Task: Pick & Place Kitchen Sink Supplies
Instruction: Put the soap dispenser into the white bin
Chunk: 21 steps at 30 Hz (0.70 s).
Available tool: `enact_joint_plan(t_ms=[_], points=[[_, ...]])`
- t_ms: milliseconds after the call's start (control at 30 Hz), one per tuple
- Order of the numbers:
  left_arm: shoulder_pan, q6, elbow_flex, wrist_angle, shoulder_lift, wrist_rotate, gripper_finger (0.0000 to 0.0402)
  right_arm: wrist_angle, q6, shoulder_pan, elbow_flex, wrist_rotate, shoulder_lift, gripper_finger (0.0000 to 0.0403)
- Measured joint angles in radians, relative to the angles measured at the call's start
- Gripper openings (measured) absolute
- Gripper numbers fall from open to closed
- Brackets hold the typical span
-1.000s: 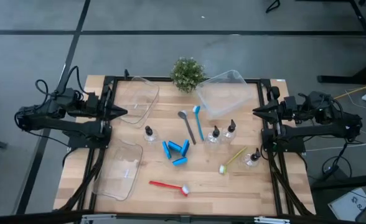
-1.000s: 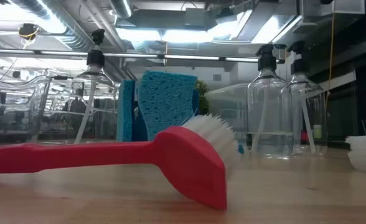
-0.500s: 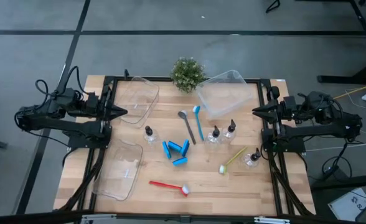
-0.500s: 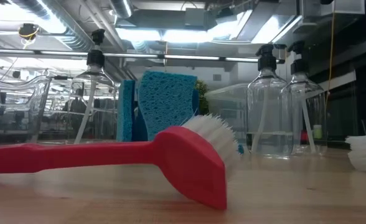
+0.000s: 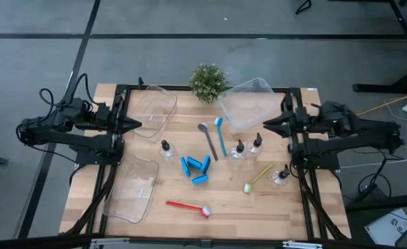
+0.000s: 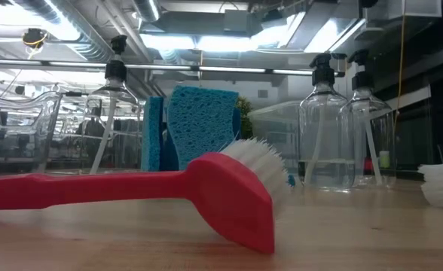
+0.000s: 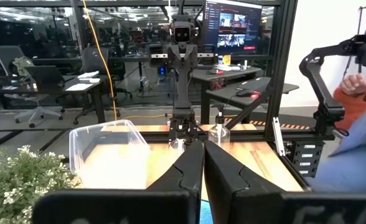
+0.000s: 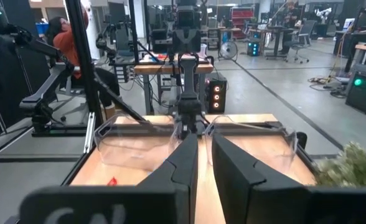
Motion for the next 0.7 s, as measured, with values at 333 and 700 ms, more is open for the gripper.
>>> enact_joint_plan(t_ms=[333, 700], points=[[0.0, 0.0, 0.0, 0.0, 0.0, 0.0, 0.0009, 0.118, 0.0, 0.0, 0.0, 0.0, 0.153, 0.0049], [0.0, 0.0, 0.0, 0.0, 0.0, 0.0, 0.0012, -0.089, 0.108, 0.12, 0.185, 0.0, 0.271, 0.0049]])
